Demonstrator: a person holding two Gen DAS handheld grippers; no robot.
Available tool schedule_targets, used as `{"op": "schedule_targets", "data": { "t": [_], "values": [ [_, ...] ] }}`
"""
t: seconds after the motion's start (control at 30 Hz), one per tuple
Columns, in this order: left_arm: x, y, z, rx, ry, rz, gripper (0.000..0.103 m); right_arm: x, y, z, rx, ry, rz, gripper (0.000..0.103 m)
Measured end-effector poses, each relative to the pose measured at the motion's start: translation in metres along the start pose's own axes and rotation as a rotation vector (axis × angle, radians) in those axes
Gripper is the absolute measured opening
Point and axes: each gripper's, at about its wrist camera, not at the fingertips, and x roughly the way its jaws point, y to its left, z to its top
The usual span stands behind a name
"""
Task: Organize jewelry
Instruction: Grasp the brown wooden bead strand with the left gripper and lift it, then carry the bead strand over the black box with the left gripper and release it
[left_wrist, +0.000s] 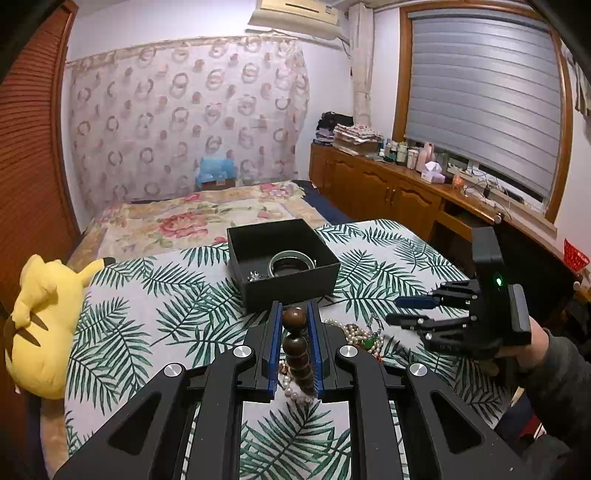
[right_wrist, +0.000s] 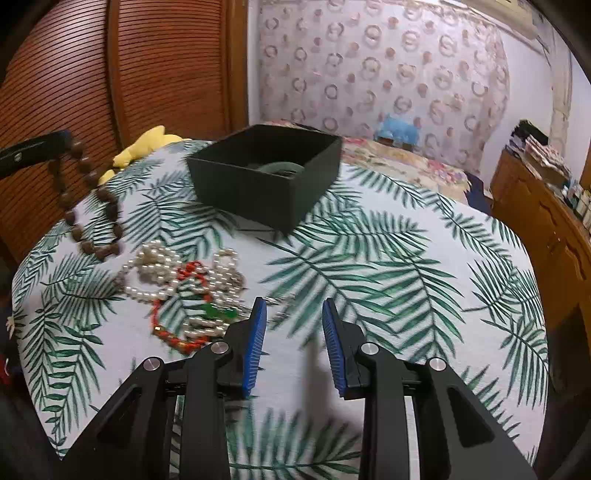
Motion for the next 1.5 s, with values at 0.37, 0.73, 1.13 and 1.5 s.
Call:
{"op": "schedule_targets", "data": {
  "t": [0.37,0.73,1.13,1.5],
  "values": [
    [0.001,0.002,-0.008,-0.014,0.006,0.002,0.013,0.017,0.003,0.012,-0.018,0.048,0.015,0.034],
    [0.005,0.003,-0.015,-0.016,0.015,-0.006,0.013,0.027,0.002,0.009,-0.041,0.101,0.004,0.003],
    [0.003,0.003,-0.012,-0.016,0.0,0.003,0.013,-0.014,0.005,0.031,-0.063,-0.02,-0.008,0.002],
    [0.002,0.008,0.006,-0.016,-0.024,0.004,0.013,-0.047,0.008,0.067,-0.093,-0.111,-0.017,0.002]
  ]
}}
